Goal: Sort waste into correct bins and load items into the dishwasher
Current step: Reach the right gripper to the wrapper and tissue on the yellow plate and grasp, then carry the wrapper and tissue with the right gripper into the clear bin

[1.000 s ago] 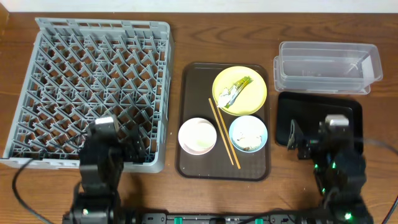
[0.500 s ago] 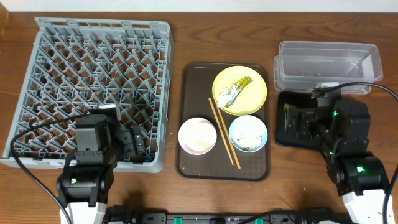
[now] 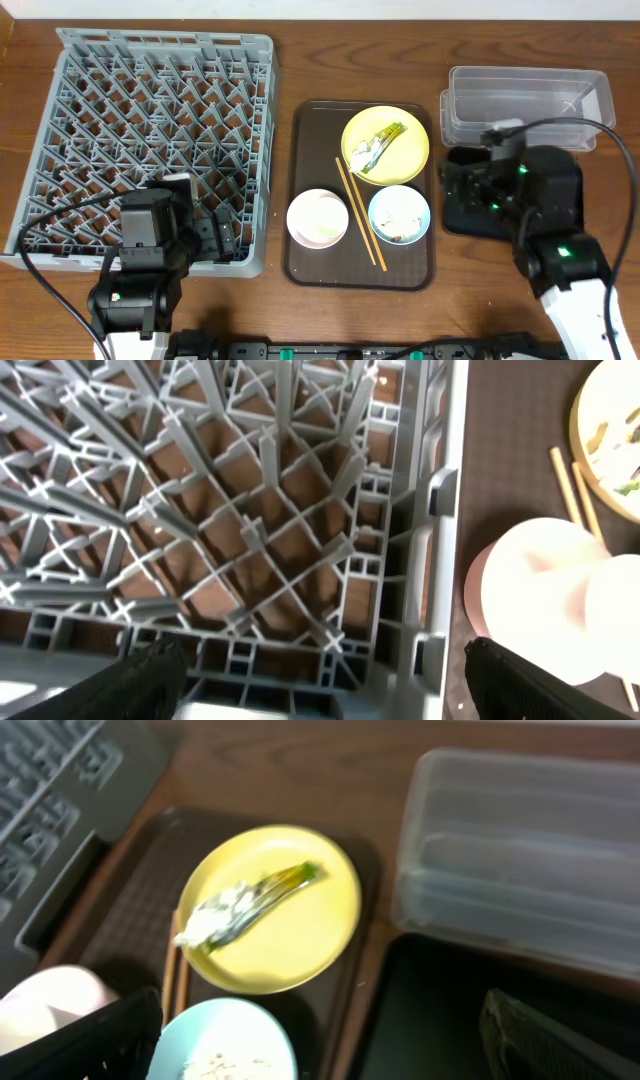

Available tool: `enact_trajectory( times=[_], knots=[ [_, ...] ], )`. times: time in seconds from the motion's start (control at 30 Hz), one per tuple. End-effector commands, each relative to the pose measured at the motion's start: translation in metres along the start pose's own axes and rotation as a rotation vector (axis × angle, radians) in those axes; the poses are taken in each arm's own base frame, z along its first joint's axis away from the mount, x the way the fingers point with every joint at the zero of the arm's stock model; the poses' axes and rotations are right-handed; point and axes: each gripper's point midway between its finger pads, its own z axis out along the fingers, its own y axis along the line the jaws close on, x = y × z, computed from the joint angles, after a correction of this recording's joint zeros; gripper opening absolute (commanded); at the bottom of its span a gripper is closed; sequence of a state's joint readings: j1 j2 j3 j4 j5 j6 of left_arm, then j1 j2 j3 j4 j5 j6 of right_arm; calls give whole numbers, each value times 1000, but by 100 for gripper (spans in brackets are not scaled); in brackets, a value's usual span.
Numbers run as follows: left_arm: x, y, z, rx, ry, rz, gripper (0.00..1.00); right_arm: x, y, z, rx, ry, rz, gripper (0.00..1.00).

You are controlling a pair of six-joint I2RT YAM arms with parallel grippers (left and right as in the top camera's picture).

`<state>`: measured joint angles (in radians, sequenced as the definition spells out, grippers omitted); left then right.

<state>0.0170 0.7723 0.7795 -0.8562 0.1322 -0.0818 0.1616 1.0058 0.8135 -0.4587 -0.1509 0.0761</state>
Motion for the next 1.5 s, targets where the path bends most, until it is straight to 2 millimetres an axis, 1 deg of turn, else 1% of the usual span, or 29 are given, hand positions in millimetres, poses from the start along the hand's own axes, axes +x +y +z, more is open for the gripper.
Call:
enact_trajectory(
  times=[0.0, 0.1, 0.23, 0.4, 0.43, 0.57, 0.73, 0.83, 0.93, 1.13, 1.3, 1.37, 1.43, 1.47],
  knots=[
    [-11, -4, -13, 11, -25, -6, 90, -17, 25, 9, -67, 11, 2, 99],
    [-11, 2, -20, -27, 0, -8, 91, -24, 43, 27, -102, 59, -9, 98],
    [-14, 2, -28, -36, 20, -9, 91, -30, 58, 54, -94, 117, 18, 94],
    [-15, 1, -29, -35, 18, -9, 90, -29, 74, 91, -54, 156, 75, 88],
    [-15, 1, -29, -36, 18, -9, 91, -27, 76, 98, -37, 160, 87, 86],
    [-15, 1, -29, -36, 18, -9, 91, -18, 82, 124, 28, 151, 110, 85],
    [-15, 1, -29, -35, 18, -9, 91, -6, 93, 158, 80, 124, 65, 85],
    [-15, 1, -29, -35, 18, -9, 90, 8, 96, 176, 85, 144, 52, 84],
    [-15, 1, -29, -36, 18, -9, 91, 27, 94, 192, 101, 187, 60, 83],
    [-15, 1, -29, -35, 18, -9, 91, 52, 90, 213, 119, 232, 60, 81],
    [-15, 1, -29, -35, 18, -10, 91, 67, 90, 223, 111, 266, 62, 76],
    [-15, 1, -29, -35, 18, -10, 90, 72, 89, 225, 112, 278, 61, 70],
    [-14, 1, -29, -36, 22, -10, 91, 77, 88, 227, 116, 291, 66, 67],
    [-14, 1, -29, -33, 23, -10, 91, 78, 89, 227, 112, 295, 66, 61]
  ],
)
